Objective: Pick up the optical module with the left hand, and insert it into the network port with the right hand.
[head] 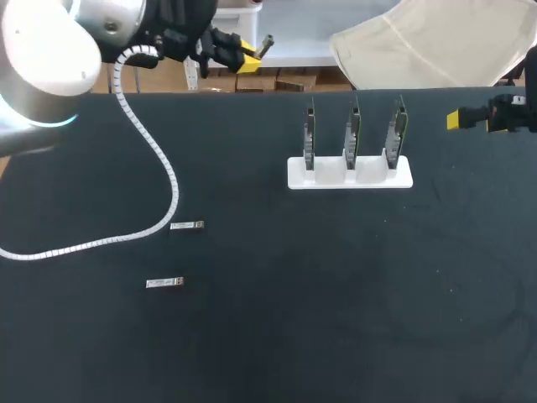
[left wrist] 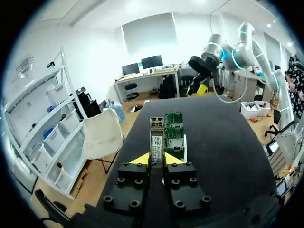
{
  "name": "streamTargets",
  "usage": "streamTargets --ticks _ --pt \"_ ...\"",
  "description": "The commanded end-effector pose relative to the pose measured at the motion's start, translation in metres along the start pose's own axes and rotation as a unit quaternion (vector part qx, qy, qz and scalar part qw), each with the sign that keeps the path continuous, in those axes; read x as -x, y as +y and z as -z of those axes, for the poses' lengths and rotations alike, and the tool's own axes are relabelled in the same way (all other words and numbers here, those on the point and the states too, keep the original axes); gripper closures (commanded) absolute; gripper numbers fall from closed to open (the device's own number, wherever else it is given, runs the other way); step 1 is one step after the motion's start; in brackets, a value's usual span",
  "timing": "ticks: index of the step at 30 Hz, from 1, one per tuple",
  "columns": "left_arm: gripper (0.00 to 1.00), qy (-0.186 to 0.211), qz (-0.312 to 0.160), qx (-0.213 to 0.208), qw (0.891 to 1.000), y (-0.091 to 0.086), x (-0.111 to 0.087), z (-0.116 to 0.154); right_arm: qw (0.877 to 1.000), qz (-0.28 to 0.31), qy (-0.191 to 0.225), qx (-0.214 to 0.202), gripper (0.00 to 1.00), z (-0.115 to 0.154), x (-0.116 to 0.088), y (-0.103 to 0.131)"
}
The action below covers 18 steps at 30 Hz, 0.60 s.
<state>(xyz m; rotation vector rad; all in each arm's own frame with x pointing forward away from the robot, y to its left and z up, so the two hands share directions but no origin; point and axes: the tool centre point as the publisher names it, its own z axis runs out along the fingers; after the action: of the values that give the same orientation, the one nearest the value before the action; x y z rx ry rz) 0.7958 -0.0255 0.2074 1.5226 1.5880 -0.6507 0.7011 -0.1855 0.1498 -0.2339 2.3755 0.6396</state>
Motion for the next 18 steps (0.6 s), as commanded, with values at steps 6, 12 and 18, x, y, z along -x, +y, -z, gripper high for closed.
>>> streamTargets --ticks 6,12,18 --pt "1.0 -0.081 0.023 -0.045 0.995 -0.006 0.0 -0.027 1.0 -0.001 0.0 -0.003 0.0 0.001 -0.001 0.001" --pt "1.0 -0.1 0.016 -0.07 0.992 -0.014 0.002 -0.037 1.0 -0.001 0.0 -0.003 0.0 0.001 -0.001 0.001" --pt "1.0 -0.119 0.027 -0.073 0.99 -0.02 0.005 -0.044 1.0 -0.001 0.0 -0.003 0.0 0.001 -0.001 0.001"
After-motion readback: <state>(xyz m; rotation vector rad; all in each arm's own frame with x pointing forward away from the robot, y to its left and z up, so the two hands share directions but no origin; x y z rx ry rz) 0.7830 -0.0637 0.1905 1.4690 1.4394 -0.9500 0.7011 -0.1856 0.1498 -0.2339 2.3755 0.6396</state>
